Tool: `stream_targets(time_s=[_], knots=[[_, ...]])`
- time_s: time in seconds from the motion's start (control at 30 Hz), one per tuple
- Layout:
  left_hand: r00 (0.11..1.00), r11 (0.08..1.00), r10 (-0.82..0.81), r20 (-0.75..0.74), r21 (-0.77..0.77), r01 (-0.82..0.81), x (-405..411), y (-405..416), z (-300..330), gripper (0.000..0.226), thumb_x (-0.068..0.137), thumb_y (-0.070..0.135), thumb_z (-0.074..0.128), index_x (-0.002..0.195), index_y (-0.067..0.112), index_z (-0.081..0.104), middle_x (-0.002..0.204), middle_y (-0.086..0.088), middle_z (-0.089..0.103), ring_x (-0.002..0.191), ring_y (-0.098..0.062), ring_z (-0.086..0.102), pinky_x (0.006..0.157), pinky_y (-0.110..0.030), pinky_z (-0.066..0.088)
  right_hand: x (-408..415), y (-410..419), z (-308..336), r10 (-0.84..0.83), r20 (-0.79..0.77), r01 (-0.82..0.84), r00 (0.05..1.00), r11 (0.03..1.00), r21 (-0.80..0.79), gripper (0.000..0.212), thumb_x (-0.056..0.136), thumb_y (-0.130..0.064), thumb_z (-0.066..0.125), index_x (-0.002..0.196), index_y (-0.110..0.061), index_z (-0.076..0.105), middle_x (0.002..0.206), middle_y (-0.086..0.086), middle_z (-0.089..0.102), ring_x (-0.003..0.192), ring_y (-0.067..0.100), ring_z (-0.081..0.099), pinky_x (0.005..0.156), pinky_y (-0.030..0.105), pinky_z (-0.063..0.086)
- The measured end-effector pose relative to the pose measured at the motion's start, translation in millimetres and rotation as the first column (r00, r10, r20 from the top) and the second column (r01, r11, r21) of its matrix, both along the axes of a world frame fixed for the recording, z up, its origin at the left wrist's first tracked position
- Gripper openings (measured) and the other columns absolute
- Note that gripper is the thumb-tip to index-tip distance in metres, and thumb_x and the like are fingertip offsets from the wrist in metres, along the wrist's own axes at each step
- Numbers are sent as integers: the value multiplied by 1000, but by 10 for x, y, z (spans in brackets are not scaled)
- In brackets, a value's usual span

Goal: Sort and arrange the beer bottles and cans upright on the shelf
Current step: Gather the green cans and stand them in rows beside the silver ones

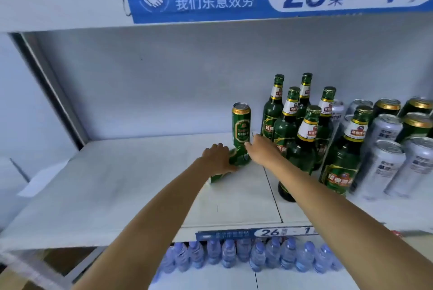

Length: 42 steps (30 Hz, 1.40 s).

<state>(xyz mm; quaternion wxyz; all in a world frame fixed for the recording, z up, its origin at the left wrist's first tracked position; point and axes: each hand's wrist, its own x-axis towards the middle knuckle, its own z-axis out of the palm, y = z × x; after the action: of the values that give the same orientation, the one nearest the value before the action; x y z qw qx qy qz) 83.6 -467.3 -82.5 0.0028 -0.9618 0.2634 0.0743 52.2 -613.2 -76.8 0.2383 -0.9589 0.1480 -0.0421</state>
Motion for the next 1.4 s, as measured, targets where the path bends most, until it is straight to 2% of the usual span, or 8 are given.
stream_targets(time_s=[0.2, 0.47, 0.57, 0.73, 0.87, 0.93, 1.13, 1.4], knots=[[998, 999, 43, 53, -8, -42, 287, -487, -396, 94, 69, 71, 64, 133, 6, 41, 128, -11, 52, 120, -28, 50, 96, -40, 40, 490, -72, -55, -178, 15, 174, 984, 976, 133, 35, 99, -31, 35, 117, -5, 49, 114, 14, 59, 102, 34, 59, 77, 37, 46], [987, 975, 160, -32, -154, -163, 659, -53, -266, 72, 66, 57, 73, 118, 15, 47, 112, -5, 63, 102, -27, 61, 77, -32, 42, 969, -189, -151, -300, 10, 260, 954, 842, 473, 42, 90, -8, 43, 131, 2, 42, 131, 22, 53, 117, 37, 54, 83, 34, 43], [936, 847, 291, -196, -403, -347, 870, 335, -36, 72, 61, 52, 79, 117, 18, 50, 108, -1, 62, 96, -22, 59, 77, -30, 48, 1069, -139, -195, -279, 18, 226, 960, 814, 534, 51, 86, -5, 52, 135, -2, 37, 134, 19, 51, 122, 36, 51, 96, 40, 45], [893, 519, 269, -361, -726, -450, 1069, 904, 223, 68, 64, 30, 86, 123, 18, 54, 112, 1, 63, 103, -18, 59, 78, -27, 45, 1293, -71, -318, -289, 82, 196, 954, 805, 560, 96, 62, -3, 81, 144, -8, 30, 137, 15, 48, 128, 35, 47, 105, 43, 42], [881, 409, 207, -425, -781, -472, 1074, 1166, 251, 80, 52, 34, 86, 123, 20, 53, 115, -1, 64, 108, -21, 61, 91, -38, 52, 1250, -87, -396, -298, 97, 234, 950, 880, 412, 72, 57, -18, 85, 121, -8, 54, 123, 16, 50, 117, 35, 52, 98, 41, 49], [881, 379, 165, -443, -796, -472, 1059, 1262, 250, 78, 52, 31, 86, 122, 19, 55, 117, -4, 64, 110, -23, 61, 94, -41, 52, 1198, -78, -456, -275, 97, 217, 957, 892, 396, 78, 53, -23, 88, 121, -8, 52, 121, 15, 51, 115, 33, 53, 96, 41, 49], [888, 391, 127, -442, -801, -454, 906, 1487, 256, 58, 68, 15, 85, 120, 21, 60, 113, -1, 67, 110, -21, 62, 96, -39, 51, 1029, 46, -579, -225, 146, 99, 963, 805, 585, 78, 63, -9, 84, 122, -7, 33, 125, 13, 57, 113, 32, 58, 94, 41, 47], [907, 485, 74, -415, -779, -396, 432, 1730, 454, 49, 70, 13, 83, 113, 29, 65, 110, 7, 69, 108, -13, 60, 86, -26, 47, 577, 400, -528, -125, 124, 27, 984, 803, 596, 78, 58, -24, 88, 126, -13, 51, 121, 7, 65, 109, 26, 63, 92, 37, 51]])
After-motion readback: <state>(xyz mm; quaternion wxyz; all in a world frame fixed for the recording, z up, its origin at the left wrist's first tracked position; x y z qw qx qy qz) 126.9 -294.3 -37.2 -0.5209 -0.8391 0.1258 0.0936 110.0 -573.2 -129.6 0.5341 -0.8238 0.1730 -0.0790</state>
